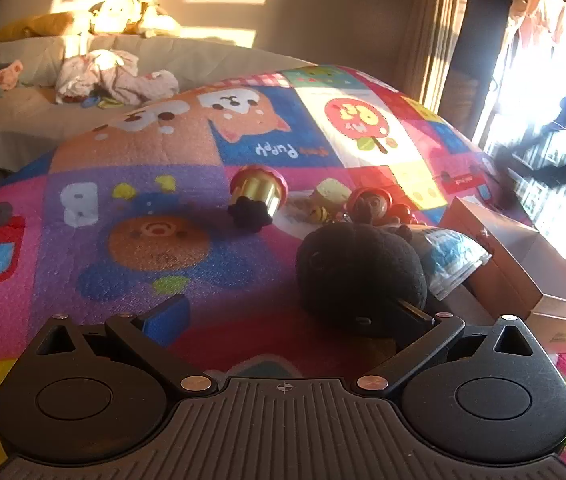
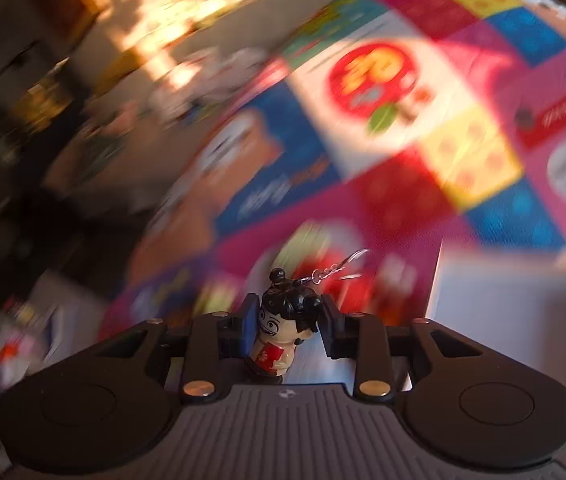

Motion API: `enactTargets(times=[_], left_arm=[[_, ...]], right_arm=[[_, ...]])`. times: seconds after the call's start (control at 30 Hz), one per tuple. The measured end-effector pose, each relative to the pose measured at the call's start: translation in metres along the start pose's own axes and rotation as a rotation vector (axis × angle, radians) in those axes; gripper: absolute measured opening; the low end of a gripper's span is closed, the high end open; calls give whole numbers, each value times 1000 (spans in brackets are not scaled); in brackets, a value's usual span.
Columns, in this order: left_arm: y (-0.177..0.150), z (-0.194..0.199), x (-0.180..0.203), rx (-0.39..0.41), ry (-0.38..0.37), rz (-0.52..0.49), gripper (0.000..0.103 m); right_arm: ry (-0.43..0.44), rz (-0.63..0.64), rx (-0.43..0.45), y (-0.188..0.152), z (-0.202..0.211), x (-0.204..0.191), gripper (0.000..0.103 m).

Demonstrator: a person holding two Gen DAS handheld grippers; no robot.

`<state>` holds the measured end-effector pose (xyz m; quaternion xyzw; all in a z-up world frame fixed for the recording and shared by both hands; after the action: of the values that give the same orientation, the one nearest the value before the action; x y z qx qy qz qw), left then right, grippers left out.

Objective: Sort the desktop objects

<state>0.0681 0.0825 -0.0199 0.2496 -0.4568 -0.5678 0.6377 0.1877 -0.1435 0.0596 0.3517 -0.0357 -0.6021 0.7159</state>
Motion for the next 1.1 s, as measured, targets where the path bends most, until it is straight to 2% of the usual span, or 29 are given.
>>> enactTargets(times=[0.1, 0.17, 0.27, 0.37, 0.43, 0.47, 0.57, 0.63, 0.67, 0.77, 0.8, 0.87, 0.93, 1.03, 1.1], left_arm=[[0, -2, 4, -8, 25, -29, 103], [1, -1, 8, -2, 41, -54, 103], [2, 1, 14, -4, 44, -71, 103], [2, 7, 20, -11, 37, -86, 103], [3, 11, 27, -12, 19, -103, 103], [4, 12, 31, -9, 6, -109, 103], [8, 14, 55, 13, -61, -137, 103], [9, 15, 71, 20, -89, -178, 103], [8, 15, 78, 19, -95, -205, 103], [4, 16, 90, 18, -87, -284, 103], [4, 16, 90, 16, -77, -304, 103], [3, 16, 88, 8, -56, -329, 103], [3, 13, 86, -6, -51, -331, 103], [4, 5, 89, -20, -30, -365, 103], [5, -2, 94, -20, 5, -420, 103]], right_arm=[[70, 23, -74, -65, 21, 0, 31], [93, 27, -113, -103, 21, 8, 31], [1, 37, -100, -138, 15, 27, 33], [-127, 45, 30, -151, 38, 52, 45], [-170, 10, 150, -153, 71, 70, 56], [-193, -14, 216, -152, 88, 79, 57], [-346, -96, 394, -141, 122, 110, 68], [-448, -175, 453, -129, 122, 136, 69], [-468, -213, 451, -122, 115, 148, 69], [-412, -226, 389, -100, 79, 162, 69], [-404, -206, 372, -91, 67, 159, 74], [-473, -150, 394, -74, 49, 150, 77], [-478, -113, 392, -63, 37, 147, 78], [-392, -71, 359, -61, 16, 137, 77], [-349, -58, 362, -61, 19, 126, 74]])
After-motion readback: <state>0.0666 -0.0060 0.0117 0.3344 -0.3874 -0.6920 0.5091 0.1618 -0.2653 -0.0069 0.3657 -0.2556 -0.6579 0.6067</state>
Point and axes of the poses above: each gripper's, at about its wrist camera, not at the fingertips, and z roughly against the way its jaws point, x to its right, y to its top, the point moved 6 cm from there along -z, roughly the way its jaws point, and after that the axes turned 8 degrees about -y, right-handed, at the moved point
